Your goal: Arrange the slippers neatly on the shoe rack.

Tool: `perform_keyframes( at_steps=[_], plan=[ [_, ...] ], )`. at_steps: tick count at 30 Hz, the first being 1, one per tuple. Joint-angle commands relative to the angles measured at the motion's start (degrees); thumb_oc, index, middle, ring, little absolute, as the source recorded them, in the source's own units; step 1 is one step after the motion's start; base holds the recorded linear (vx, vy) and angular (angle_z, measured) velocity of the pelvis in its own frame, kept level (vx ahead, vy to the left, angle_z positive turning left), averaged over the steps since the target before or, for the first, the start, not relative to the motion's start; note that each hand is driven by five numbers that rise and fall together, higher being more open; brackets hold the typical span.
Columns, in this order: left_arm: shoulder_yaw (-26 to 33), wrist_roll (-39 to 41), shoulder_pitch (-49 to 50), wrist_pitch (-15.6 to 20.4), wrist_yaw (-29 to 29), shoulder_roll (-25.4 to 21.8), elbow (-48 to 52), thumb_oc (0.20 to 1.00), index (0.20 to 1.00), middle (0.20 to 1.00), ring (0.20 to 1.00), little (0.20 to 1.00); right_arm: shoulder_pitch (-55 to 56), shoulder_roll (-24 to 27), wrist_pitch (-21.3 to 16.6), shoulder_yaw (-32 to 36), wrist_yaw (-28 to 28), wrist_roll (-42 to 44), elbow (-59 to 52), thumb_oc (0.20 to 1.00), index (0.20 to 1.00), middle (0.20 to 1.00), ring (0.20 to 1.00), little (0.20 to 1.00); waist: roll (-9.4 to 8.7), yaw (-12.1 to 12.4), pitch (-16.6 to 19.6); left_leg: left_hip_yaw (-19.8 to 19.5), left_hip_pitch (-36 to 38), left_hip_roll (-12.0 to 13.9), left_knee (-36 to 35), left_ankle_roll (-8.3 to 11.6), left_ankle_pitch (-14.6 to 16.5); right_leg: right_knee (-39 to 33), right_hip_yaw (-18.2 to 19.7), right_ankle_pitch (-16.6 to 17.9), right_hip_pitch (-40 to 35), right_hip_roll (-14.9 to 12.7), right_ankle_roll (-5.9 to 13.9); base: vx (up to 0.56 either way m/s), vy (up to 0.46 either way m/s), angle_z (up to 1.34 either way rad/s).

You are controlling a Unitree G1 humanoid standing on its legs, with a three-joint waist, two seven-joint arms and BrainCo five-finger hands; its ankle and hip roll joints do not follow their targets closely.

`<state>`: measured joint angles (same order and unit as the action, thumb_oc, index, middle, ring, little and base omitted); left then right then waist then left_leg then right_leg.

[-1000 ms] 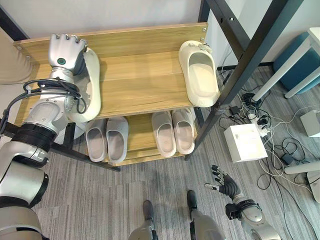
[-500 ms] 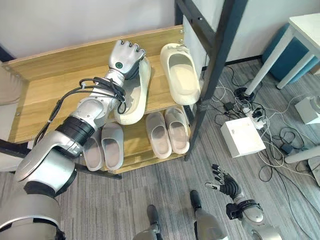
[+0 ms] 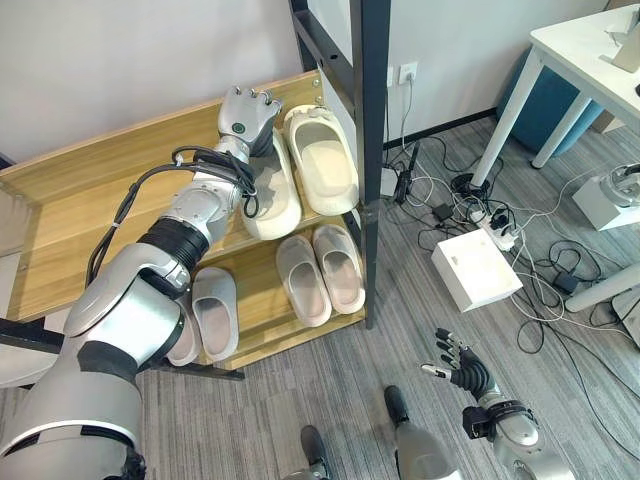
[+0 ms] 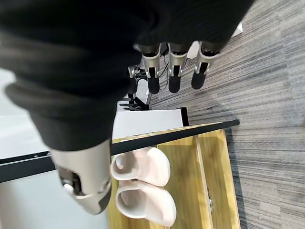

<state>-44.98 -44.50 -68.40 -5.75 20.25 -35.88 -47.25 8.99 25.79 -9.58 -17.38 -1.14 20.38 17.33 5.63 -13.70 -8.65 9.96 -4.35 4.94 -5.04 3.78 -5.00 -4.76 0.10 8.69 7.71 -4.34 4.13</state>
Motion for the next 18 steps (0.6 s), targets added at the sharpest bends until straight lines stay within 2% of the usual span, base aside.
perform_keyframes(
  at_steps=[1,2,5,7,13,15,17,18],
  plan=[
    [2.8,2.5,-8.9,-1.1,0.5,-1.0,-1.6,1.000,1.000,1.000,1.000,1.000,1.1,-0.1,-1.9,1.3,0.4,1.4,-3.5,1.000,1.000,1.000,1.000,1.000,-2.29,2.0,1.4,-2.5,5.2,0.8,0.0,1.14,7.0,-0.2,-3.8,-7.8,-4.4,-2.4,5.56,-0.01,-0.036,0.15],
    [2.9,2.5,-8.8,-1.2,0.4,-1.0,-1.4,1.000,1.000,1.000,1.000,1.000,1.1,0.0,-1.9,1.3,0.4,1.4,-3.5,1.000,1.000,1.000,1.000,1.000,-2.27,1.9,1.4,-2.6,5.2,0.8,0.0,1.14,7.0,-0.2,-3.9,-7.9,-4.4,-2.4,5.55,-0.02,-0.031,0.24],
    [6.7,1.8,-5.5,-1.2,-0.4,-2.9,8.3,1.000,1.000,1.000,1.000,1.000,0.5,-0.5,-1.0,1.5,0.6,1.2,-3.5,1.000,1.000,1.000,1.000,1.000,-2.70,3.7,1.6,-4.4,4.5,0.6,0.0,1.15,6.5,-0.2,-5.7,-8.3,-5.3,-2.5,5.17,-0.04,-0.035,0.33],
    [7.8,1.7,-4.5,-1.2,-0.7,-3.4,10.2,1.000,1.000,1.000,1.000,1.000,0.4,-0.6,-0.8,1.5,0.6,1.0,-3.4,1.000,1.000,1.000,1.000,1.000,-2.71,3.8,1.7,-4.7,4.4,0.6,0.0,1.13,6.5,-0.2,-6.0,-8.3,-5.4,-2.4,5.12,-0.02,-0.020,0.32],
    [17.2,5.7,5.7,0.5,-1.0,-3.7,21.5,1.000,1.000,1.000,1.000,1.000,-0.5,-2.4,0.6,1.5,0.0,-0.2,-2.7,1.000,1.000,1.000,1.000,1.000,-3.35,6.1,1.8,-6.2,3.9,0.4,0.0,1.08,5.9,-0.2,-7.2,-8.5,-6.0,-2.5,4.69,-0.02,-0.011,0.17],
    [26.3,20.5,19.0,5.6,-1.4,1.5,29.5,1.000,1.000,1.000,1.000,1.000,-1.1,-4.5,1.9,1.6,-0.7,-1.7,-1.4,1.000,1.000,1.000,1.000,1.000,-3.64,7.5,2.2,-6.9,3.7,0.1,0.0,0.89,5.5,-0.2,-8.1,-8.5,-6.6,-2.7,4.34,-0.01,0.006,0.14],
    [26.6,20.6,19.4,5.6,-1.5,1.4,29.8,1.000,1.000,1.000,1.000,1.000,-1.0,-4.4,1.9,1.5,-0.7,-1.7,-1.3,1.000,1.000,1.000,1.000,1.000,-3.51,7.4,2.3,-7.0,3.8,0.1,0.0,0.89,5.6,-0.2,-8.1,-8.5,-6.6,-2.6,4.35,0.00,0.014,0.11],
    [28.5,32.5,25.2,8.5,-2.5,5.2,31.4,1.000,1.000,1.000,1.000,1.000,-2.1,-5.2,2.9,1.2,-1.1,-2.6,-0.5,1.000,1.000,1.000,1.000,1.000,-3.45,8.0,2.6,-7.2,3.7,0.0,0.0,0.78,5.3,-0.2,-8.3,-8.4,-6.7,-2.7,4.26,0.00,0.029,0.15]
  ],
)
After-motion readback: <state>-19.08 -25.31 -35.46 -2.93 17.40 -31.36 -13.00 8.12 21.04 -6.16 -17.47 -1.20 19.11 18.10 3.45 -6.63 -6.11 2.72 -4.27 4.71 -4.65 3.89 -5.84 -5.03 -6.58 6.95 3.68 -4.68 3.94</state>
